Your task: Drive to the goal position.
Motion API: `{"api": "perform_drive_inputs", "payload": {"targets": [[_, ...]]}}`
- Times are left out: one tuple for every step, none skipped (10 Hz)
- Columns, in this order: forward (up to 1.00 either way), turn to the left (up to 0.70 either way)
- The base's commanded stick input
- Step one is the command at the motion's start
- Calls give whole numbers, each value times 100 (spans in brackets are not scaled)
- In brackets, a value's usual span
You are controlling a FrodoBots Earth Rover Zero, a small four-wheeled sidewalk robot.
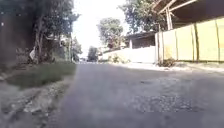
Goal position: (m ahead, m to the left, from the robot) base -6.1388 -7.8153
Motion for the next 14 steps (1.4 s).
{"api": "perform_drive_inputs", "payload": {"targets": [[100, -40], [100, -40], [100, -40], [100, -40], [100, -40], [100, -40], [100, -40], [100, -40], [100, -40], [100, -40], [100, -40], [100, -40], [100, -40], [100, -40]]}}
